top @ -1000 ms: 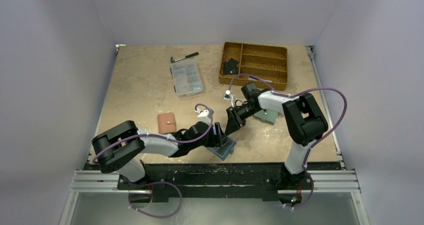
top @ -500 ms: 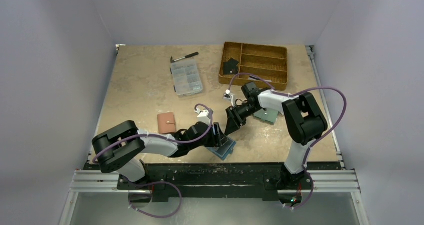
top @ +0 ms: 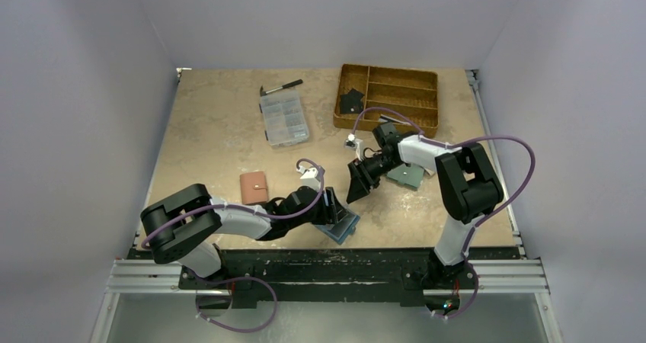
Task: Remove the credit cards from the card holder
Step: Pick up the card holder from the center of the board.
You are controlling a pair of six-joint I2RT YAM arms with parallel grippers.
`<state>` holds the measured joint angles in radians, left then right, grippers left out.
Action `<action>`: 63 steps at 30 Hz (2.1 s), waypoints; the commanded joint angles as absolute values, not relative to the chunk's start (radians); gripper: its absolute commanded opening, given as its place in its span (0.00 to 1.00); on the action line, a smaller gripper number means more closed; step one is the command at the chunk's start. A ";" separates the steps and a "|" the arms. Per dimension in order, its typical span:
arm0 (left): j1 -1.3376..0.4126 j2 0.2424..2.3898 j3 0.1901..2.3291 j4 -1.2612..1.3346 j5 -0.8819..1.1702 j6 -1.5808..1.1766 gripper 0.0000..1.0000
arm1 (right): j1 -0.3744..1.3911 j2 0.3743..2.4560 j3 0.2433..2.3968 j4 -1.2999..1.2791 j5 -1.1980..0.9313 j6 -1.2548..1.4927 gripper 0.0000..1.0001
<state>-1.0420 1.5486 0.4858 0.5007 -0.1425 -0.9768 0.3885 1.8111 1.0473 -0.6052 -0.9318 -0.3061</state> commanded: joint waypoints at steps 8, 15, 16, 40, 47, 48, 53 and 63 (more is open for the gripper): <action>-1.034 1.570 0.443 0.372 -0.177 -0.955 0.58 | 0.378 1.774 1.080 -0.621 -0.889 -0.350 0.58; -1.034 1.577 0.444 0.384 -0.165 -0.956 0.58 | 0.380 1.775 1.077 -0.623 -0.868 -0.355 0.58; -1.034 1.578 0.445 0.386 -0.163 -0.954 0.58 | 0.381 1.775 1.077 -0.621 -0.864 -0.354 0.58; -1.031 1.574 0.435 0.414 -0.144 -0.965 0.63 | 0.429 1.773 1.083 -0.650 -0.831 -0.406 0.56; -1.027 1.571 0.428 0.416 -0.143 -0.966 0.62 | 0.426 1.762 1.093 -0.650 -0.869 -0.401 0.55; -1.026 1.571 0.426 0.416 -0.143 -0.967 0.62 | 0.423 1.754 1.094 -0.649 -0.875 -0.400 0.55; -1.025 1.571 0.422 0.418 -0.143 -0.966 0.62 | 0.402 1.724 1.088 -0.641 -0.908 -0.397 0.55; -1.023 1.572 0.424 0.420 -0.139 -0.967 0.62 | 0.402 1.742 1.082 -0.651 -0.897 -0.421 0.55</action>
